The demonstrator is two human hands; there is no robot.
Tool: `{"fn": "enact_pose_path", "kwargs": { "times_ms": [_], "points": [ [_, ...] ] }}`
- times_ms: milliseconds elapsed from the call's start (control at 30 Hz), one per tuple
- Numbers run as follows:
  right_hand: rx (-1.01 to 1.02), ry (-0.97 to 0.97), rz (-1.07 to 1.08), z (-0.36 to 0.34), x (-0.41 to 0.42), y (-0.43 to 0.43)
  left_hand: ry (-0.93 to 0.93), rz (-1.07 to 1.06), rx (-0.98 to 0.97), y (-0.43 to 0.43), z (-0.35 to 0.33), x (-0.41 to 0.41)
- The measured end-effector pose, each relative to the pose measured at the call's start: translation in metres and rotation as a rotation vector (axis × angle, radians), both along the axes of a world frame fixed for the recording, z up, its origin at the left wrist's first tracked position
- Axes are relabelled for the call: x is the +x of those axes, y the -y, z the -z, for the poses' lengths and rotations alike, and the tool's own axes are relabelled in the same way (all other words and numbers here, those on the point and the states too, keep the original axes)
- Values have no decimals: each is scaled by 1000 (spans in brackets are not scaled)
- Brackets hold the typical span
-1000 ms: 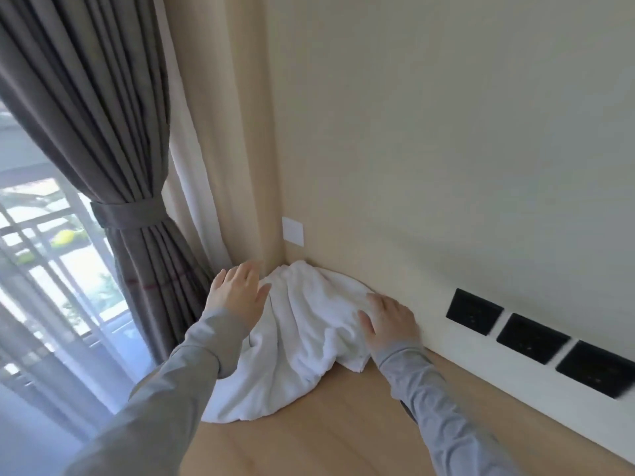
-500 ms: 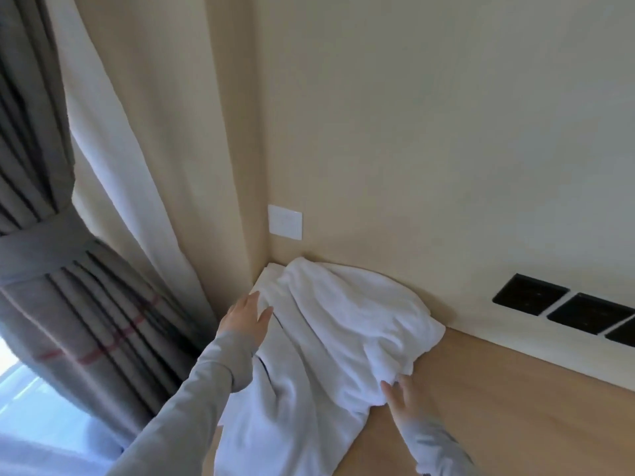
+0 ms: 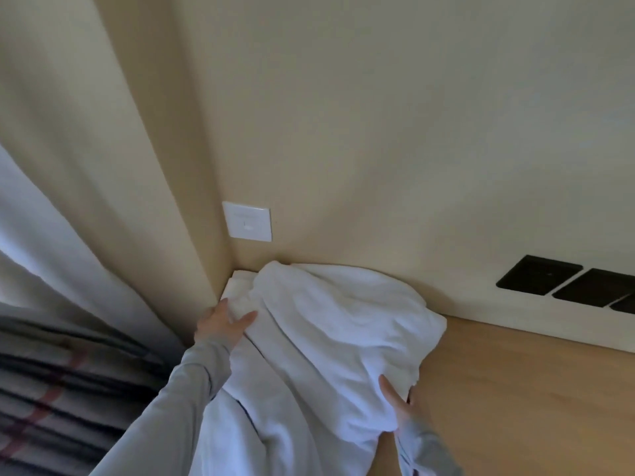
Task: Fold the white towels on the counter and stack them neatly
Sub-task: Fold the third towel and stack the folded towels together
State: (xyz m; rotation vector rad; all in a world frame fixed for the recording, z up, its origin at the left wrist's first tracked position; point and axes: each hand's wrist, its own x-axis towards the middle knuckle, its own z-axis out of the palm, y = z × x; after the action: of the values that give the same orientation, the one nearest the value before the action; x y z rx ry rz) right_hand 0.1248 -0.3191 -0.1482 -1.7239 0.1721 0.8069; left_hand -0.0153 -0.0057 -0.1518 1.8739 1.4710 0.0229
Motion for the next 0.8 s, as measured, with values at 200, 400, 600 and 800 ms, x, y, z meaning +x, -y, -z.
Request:
{"fn": "enact_pose_path", "kwargs": {
  "times_ms": [200, 400, 600, 800],
  "points": [
    [219, -38, 130, -14, -3, -20, 58, -81, -172, -8, -6, 9],
    [335, 157, 112, -54, 1, -4, 347, -143, -144, 23, -60, -9],
    [444, 312, 140, -128, 11, 30, 695, -169, -46, 79, -134, -3],
    [504, 466, 206, -203, 38, 74, 914, -103, 122, 124, -201, 17]
  ]
}}
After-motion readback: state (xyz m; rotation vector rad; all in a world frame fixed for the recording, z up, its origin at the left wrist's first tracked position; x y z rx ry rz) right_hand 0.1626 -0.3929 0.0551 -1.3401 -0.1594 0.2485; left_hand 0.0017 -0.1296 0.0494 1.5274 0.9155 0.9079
